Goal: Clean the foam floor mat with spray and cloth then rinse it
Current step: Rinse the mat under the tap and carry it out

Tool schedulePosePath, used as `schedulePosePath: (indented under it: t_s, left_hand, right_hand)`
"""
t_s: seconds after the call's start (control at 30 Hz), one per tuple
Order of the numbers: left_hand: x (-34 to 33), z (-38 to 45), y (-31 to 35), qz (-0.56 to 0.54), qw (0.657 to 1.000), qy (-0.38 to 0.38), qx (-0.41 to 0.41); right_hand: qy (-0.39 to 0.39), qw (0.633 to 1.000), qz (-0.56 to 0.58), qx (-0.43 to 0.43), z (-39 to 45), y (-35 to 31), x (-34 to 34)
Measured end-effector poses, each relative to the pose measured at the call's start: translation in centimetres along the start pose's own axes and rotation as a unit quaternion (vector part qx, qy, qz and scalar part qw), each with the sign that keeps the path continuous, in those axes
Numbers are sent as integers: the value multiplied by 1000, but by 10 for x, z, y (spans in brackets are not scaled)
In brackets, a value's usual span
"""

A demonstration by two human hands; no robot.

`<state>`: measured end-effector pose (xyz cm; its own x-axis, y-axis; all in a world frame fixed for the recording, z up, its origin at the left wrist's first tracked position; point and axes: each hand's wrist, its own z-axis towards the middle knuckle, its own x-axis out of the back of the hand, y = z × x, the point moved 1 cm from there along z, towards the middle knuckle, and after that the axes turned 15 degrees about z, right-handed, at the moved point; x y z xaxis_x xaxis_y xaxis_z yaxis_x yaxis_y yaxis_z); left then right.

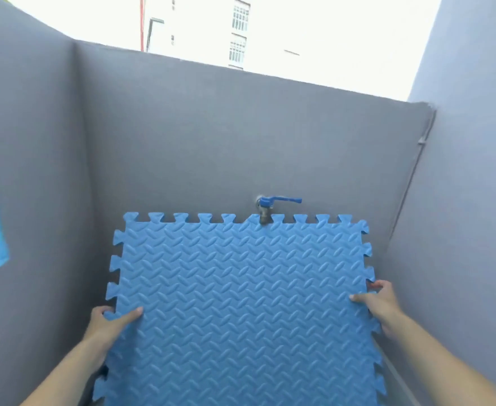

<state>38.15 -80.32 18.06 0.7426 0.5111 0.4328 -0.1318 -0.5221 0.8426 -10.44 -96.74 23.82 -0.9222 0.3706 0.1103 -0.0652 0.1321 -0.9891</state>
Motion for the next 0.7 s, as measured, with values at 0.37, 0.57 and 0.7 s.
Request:
schedulePosePath:
  t_s: [0.37, 0.57, 0.7]
  left_hand:
    - [-17, 61, 19, 21, 997, -52, -55]
    - [-29, 59, 21, 48, 995, -28, -84]
    - [-33, 61, 18, 56, 994, -4, -94]
  right_hand:
    - [18, 999, -45, 2, 49, 19, -17]
    - [-36, 944, -222, 241, 5, -102, -92]
    - [-185, 833, -323, 408, -32, -176, -157]
